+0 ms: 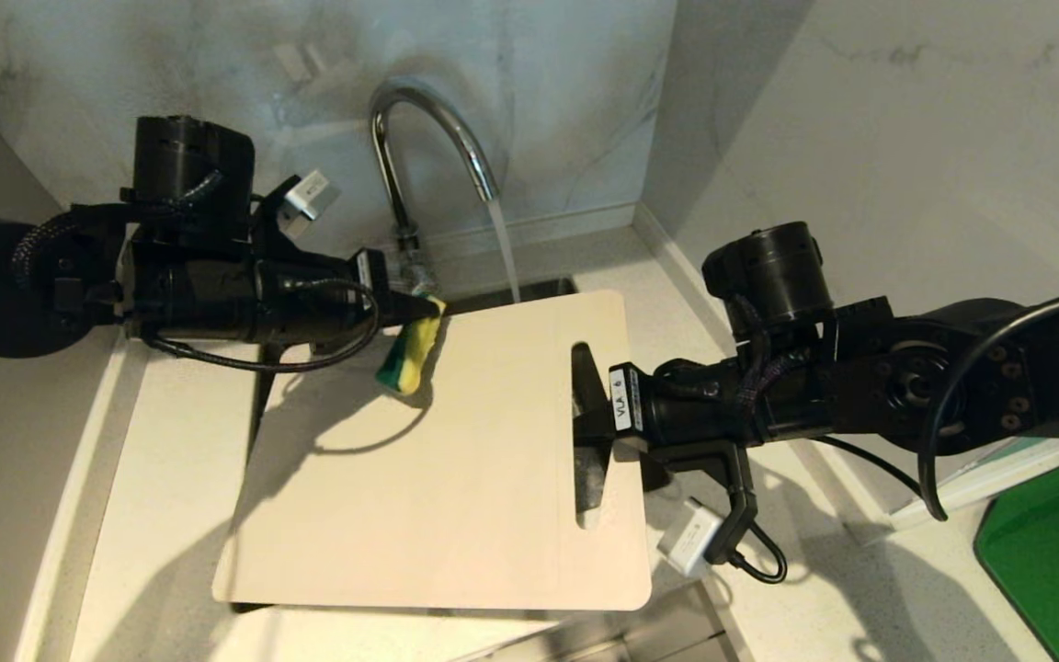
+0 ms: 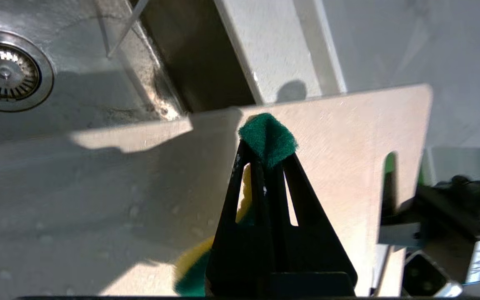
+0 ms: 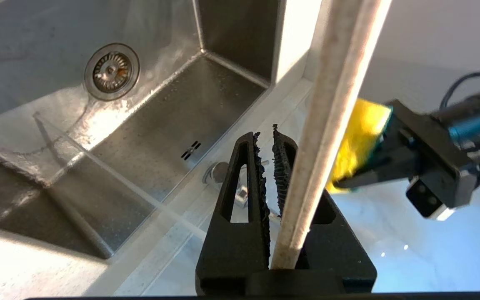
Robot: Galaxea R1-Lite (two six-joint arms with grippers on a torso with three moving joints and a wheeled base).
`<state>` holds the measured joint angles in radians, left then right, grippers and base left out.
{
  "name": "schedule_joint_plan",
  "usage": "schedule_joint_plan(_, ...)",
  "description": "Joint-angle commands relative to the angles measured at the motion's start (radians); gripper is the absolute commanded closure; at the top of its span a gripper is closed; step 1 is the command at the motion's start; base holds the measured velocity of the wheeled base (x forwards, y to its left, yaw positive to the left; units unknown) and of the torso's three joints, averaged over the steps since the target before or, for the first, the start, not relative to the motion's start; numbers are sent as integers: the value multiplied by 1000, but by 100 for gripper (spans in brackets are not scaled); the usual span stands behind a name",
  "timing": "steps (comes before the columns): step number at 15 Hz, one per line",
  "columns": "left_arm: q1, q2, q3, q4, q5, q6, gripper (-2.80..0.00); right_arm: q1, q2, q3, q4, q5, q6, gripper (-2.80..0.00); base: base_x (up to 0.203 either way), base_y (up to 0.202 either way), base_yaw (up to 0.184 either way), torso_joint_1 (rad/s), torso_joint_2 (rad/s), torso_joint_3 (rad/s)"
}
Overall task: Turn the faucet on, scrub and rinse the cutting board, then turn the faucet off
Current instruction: Scrub the cutting board underwater
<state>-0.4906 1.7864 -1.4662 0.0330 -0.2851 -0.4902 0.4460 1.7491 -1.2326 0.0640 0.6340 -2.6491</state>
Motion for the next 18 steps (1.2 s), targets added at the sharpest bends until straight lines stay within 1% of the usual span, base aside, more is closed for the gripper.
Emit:
schedule_joint_plan(1,-2,21,5,2,-1,1,0,0,3,-4,0,4,-14,0,0,0,0,0,0,0)
schedule_joint_plan(5,0,52,6,2,1,1,0,0,3,-4,0,4,-12,0,0,0,0,0,0,0)
schedule_joint_plan(9,10,77,3,-7,24,9,0,-1,1,-7,-1,4,-3,0,0,0,0,0,0,0)
schedule_joint_plan(11,27,80,3,-7,26,16,0,-1,0,-7,-16,4,0,0,0,0,0,0,0,0)
schedule_joint_plan(13,40,85,5,-7,26,17,0,-1,-2,-2,-43,4,31,0,0,0,0,0,0,0)
schedule_joint_plan(18,101,94,3,-7,26,23,0,-4,-5,-1,-59,7,34,0,0,0,0,0,0,0)
